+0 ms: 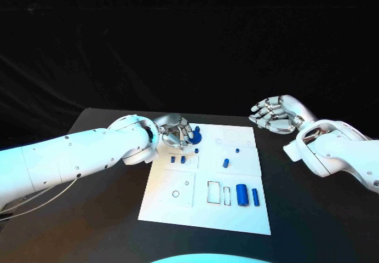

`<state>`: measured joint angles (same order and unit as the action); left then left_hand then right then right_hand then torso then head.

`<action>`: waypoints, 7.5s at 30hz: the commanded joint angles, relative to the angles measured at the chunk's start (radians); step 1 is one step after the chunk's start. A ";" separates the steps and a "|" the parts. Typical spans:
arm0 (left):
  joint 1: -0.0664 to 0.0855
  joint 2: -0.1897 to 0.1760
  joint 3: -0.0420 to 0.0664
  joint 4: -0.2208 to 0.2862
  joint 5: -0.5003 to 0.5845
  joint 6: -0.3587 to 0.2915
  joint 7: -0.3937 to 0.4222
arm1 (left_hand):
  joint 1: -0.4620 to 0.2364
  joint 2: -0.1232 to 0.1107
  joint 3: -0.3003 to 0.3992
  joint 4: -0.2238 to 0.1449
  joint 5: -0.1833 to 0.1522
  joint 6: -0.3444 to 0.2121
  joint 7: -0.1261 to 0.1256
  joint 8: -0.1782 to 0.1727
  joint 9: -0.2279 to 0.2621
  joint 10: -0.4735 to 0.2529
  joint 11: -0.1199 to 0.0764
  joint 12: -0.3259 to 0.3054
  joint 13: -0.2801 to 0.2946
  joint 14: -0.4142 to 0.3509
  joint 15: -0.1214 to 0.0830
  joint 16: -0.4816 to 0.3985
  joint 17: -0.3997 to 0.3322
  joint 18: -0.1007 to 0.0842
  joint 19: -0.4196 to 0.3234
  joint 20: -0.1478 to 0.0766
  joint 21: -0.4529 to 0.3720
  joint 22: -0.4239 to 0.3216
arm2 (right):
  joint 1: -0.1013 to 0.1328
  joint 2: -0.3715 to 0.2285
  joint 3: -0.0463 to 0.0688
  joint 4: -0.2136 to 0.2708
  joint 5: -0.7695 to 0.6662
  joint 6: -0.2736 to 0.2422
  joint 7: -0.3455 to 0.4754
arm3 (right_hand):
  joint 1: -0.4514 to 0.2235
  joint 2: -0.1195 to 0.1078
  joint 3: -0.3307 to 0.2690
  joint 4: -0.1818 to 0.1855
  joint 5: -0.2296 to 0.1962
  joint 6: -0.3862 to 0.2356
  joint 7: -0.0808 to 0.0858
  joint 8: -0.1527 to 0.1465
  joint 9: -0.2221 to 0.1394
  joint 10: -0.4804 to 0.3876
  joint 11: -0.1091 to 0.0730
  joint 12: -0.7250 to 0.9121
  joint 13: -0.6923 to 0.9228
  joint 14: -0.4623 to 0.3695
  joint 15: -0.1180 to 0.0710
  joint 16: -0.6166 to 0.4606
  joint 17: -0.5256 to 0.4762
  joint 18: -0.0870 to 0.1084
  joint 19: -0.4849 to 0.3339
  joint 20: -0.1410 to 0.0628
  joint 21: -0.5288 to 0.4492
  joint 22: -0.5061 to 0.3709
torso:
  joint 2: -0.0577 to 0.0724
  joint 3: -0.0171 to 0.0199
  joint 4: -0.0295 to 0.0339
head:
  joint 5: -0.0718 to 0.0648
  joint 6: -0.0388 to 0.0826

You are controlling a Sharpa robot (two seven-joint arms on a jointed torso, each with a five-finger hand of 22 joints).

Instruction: Assemble the parts on the task board

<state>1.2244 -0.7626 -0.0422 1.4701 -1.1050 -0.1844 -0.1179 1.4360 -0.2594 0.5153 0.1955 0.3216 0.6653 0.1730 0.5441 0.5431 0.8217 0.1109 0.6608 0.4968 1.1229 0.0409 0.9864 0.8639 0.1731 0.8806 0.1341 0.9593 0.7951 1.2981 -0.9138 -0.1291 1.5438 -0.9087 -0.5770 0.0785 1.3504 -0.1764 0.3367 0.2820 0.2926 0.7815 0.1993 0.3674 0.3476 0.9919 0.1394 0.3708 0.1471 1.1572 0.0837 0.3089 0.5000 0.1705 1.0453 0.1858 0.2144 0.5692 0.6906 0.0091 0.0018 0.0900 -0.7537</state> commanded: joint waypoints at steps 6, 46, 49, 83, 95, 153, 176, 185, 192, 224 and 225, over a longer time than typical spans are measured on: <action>-0.009 0.041 -0.014 -0.034 -0.271 -0.079 0.146 | 0.011 -0.018 -0.005 -0.002 -0.005 0.042 -0.004 -0.034 -0.055 0.021 -0.007 -0.042 -0.068 0.071 -0.005 0.099 0.055 -0.008 0.093 0.000 0.076 0.090 | -0.002 0.002 -0.001 -0.001 -0.009 0.027 0.007 | 0.008 0.005 0.004 -0.003 0.003 0.007 0.013 0.003 -0.002 0.009 0.002 -0.005 -0.004 0.006 -0.005 -0.010 -0.003 0.012 0.009 -0.001 -0.005 -0.003 | 0.002 0.0002 -0.0020 | -0.001 0.004; -0.033 0.170 -0.023 -0.167 -0.466 0.114 0.040 | 0.039 -0.008 -0.005 -0.001 -0.004 0.160 -0.027 -0.089 -0.160 0.107 -0.016 -0.158 -0.238 0.207 -0.015 0.299 0.127 -0.068 0.335 -0.008 0.325 0.385 | -0.002 0.005 -0.001 0.008 -0.020 0.019 0.006 | 0.006 0.002 0.005 0.000 0.004 0.010 0.014 -0.004 -0.008 0.013 0.003 -0.014 -0.018 0.011 -0.004 -0.025 -0.011 0.011 0.014 -0.001 -0.013 -0.016 | 0.002 -0.0012 -0.0028 | -0.008 -0.009; -0.033 0.173 -0.023 -0.171 -0.466 0.122 0.035 | 0.046 -0.005 0.004 -0.006 -0.005 0.164 -0.027 -0.093 -0.164 0.111 -0.017 -0.163 -0.243 0.208 -0.016 0.302 0.124 -0.068 0.335 -0.009 0.327 0.388 | -0.002 0.005 -0.001 0.008 -0.020 0.019 0.006 | 0.006 0.002 0.005 0.000 0.004 0.010 0.014 -0.004 -0.008 0.013 0.003 -0.014 -0.018 0.011 -0.004 -0.025 -0.011 0.011 0.014 -0.001 -0.013 -0.016 | 0.002 -0.0008 -0.0029 | -0.008 -0.009; -0.040 0.188 -0.023 -0.190 -0.462 0.068 0.044 | 0.064 0.028 0.085 -0.084 -0.023 0.244 -0.024 -0.130 -0.195 0.219 -0.028 -0.221 -0.293 0.257 -0.030 0.348 0.135 -0.092 0.423 -0.025 0.417 0.497 | -0.002 0.002 -0.001 0.015 -0.020 0.018 0.008 | 0.004 0.002 0.006 0.002 0.004 0.012 0.014 -0.005 -0.009 0.015 0.004 -0.016 -0.021 0.012 -0.003 -0.029 -0.013 0.011 0.014 -0.001 -0.015 -0.019 | 0.001 -0.0003 -0.0029 | -0.012 -0.008; -0.040 0.154 -0.015 -0.148 -0.414 -0.013 0.074 | 0.040 0.023 0.087 -0.086 -0.023 0.262 -0.024 -0.141 -0.200 0.241 -0.029 -0.244 -0.301 0.263 -0.030 0.349 0.126 -0.095 0.431 -0.025 0.424 0.507 | -0.002 0.001 -0.001 0.014 -0.020 0.016 0.010 | 0.003 0.002 0.006 0.002 0.004 0.013 0.014 -0.005 -0.009 0.016 0.004 -0.016 -0.022 0.012 -0.003 -0.030 -0.013 0.011 0.014 0.000 -0.015 -0.019 | 0.001 -0.0002 -0.0020 | -0.011 -0.002; -0.039 -0.004 0.024 -0.080 -0.330 0.079 0.019 | 0.011 0.014 0.080 -0.081 -0.025 0.280 -0.029 -0.150 -0.202 0.262 -0.033 -0.266 -0.306 0.266 -0.033 0.347 0.112 -0.097 0.438 -0.026 0.428 0.513 | -0.002 -0.002 -0.001 0.012 -0.014 0.016 0.009 | 0.002 0.002 0.005 0.002 0.004 0.014 0.014 -0.007 -0.010 0.017 0.004 -0.017 -0.025 0.012 -0.003 -0.034 -0.015 0.011 0.014 0.000 -0.017 -0.022 | 0.003 -0.0004 -0.0037 | 0.001 0.005; -0.042 0.025 0.019 -0.104 -0.329 0.103 0.011 | 0.011 0.015 0.080 -0.081 -0.025 0.281 -0.029 -0.151 -0.202 0.264 -0.033 -0.267 -0.306 0.266 -0.033 0.348 0.113 -0.096 0.438 -0.026 0.427 0.513 | -0.002 -0.002 -0.001 0.015 -0.014 0.016 0.009 | 0.002 0.002 0.005 0.002 0.004 0.014 0.014 -0.007 -0.010 0.017 0.004 -0.017 -0.025 0.012 -0.003 -0.034 -0.015 0.011 0.014 0.000 -0.017 -0.022 | 0.003 -0.0008 -0.0042 | 0.001 0.004; -0.044 0.030 0.018 -0.110 -0.329 0.115 0.012 | 0.010 0.015 0.080 -0.082 -0.026 0.281 -0.029 -0.152 -0.203 0.264 -0.033 -0.269 -0.306 0.266 -0.033 0.347 0.110 -0.096 0.437 -0.026 0.427 0.512 | -0.002 -0.002 -0.001 0.016 -0.014 0.016 0.010 | 0.001 0.002 0.005 0.002 0.004 0.015 0.014 -0.008 -0.011 0.018 0.004 -0.019 -0.028 0.012 -0.002 -0.038 -0.017 0.011 0.014 0.000 -0.020 -0.025 | 0.003 -0.0006 -0.0032 | -0.001 0.002; -0.044 0.032 0.018 -0.110 -0.327 0.117 0.014 | 0.010 0.015 0.080 -0.082 -0.026 0.281 -0.029 -0.152 -0.203 0.264 -0.033 -0.269 -0.306 0.265 -0.033 0.346 0.109 -0.096 0.437 -0.026 0.427 0.512 | -0.002 -0.002 -0.001 0.015 -0.014 0.016 0.010 | 0.001 0.002 0.005 0.002 0.004 0.015 0.014 -0.008 -0.011 0.018 0.004 -0.019 -0.028 0.012 -0.002 -0.038 -0.017 0.011 0.014 0.000 -0.020 -0.025 | 0.003 -0.0006 -0.0036 | 0.000 0.001; -0.045 0.033 0.018 -0.103 -0.315 0.109 0.011 | 0.003 0.018 0.071 -0.091 -0.035 0.288 -0.031 -0.164 -0.202 0.282 -0.037 -0.286 -0.303 0.271 -0.037 0.352 0.113 -0.098 0.443 -0.031 0.428 0.516 | -0.002 -0.002 -0.001 0.014 -0.014 0.017 0.009 | 0.001 0.002 0.005 0.002 0.004 0.015 0.014 -0.008 -0.011 0.018 0.004 -0.019 -0.028 0.012 -0.002 -0.038 -0.017 0.011 0.014 0.000 -0.020 -0.025 | 0.003 -0.0003 -0.0031 | -0.002 -0.001; -0.045 0.033 0.018 -0.104 -0.315 0.110 0.009 | 0.002 0.017 0.070 -0.090 -0.036 0.282 -0.029 -0.169 -0.204 0.282 -0.036 -0.288 -0.303 0.270 -0.036 0.351 0.110 -0.098 0.442 -0.031 0.427 0.515 | -0.002 -0.002 -0.001 0.014 -0.014 0.017 0.009 | 0.001 0.002 0.005 0.002 0.004 0.015 0.014 -0.008 -0.011 0.018 0.004 -0.019 -0.028 0.012 -0.002 -0.038 -0.017 0.011 0.014 0.000 -0.020 -0.025 | 0.003 -0.0003 -0.0031 | -0.002 -0.001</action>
<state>1.1807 -0.7320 -0.0241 1.3640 -1.4296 -0.0903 -0.1059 1.4476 -0.2430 0.5903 0.1060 0.2903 0.9551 0.1437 0.3815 0.3434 1.1030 0.0699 0.3783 0.1940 1.3885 0.0018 1.3360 0.9767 0.0918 1.3242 0.1054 1.3892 1.3074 1.2963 -0.9162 -0.1299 1.5570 -0.9164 -0.5663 0.0807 1.3504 -0.1764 0.3379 0.2810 0.2924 0.7892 0.2004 0.3634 0.3379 1.0040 0.1447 0.3552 0.1203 1.1610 0.0800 0.2740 0.4842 0.1704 1.0537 0.1844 0.1984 0.5448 0.6934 0.0084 -0.0012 0.0880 -0.7534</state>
